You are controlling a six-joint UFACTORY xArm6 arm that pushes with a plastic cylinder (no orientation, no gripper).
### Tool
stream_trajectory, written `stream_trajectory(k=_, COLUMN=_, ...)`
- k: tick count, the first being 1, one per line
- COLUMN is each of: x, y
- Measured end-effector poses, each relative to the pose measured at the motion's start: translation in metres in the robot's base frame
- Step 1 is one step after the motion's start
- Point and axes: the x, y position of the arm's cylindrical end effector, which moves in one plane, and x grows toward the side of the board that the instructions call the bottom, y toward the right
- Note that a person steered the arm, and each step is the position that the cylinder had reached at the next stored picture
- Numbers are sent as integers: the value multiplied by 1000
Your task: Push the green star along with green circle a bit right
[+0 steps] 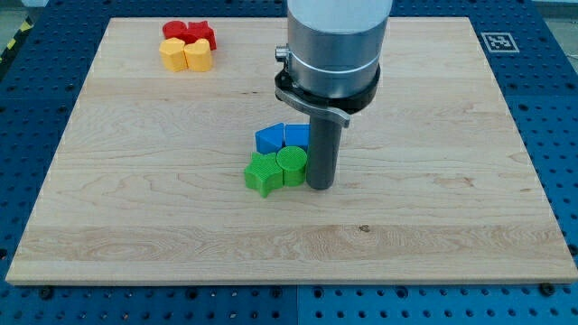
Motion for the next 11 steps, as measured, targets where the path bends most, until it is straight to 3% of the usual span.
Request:
stream_trajectory(k=2, x=25, y=9)
stream_trajectory(k=3, x=59, y=3)
stream_trajectory(k=4, x=49, y=-41)
stream_trajectory(k=5, x=29, y=-42)
stream_trajectory(k=7, x=44, y=-96)
stream_trajectory(k=9, x=4, y=-96)
stream_trajectory(k=11, x=-3, y=-88)
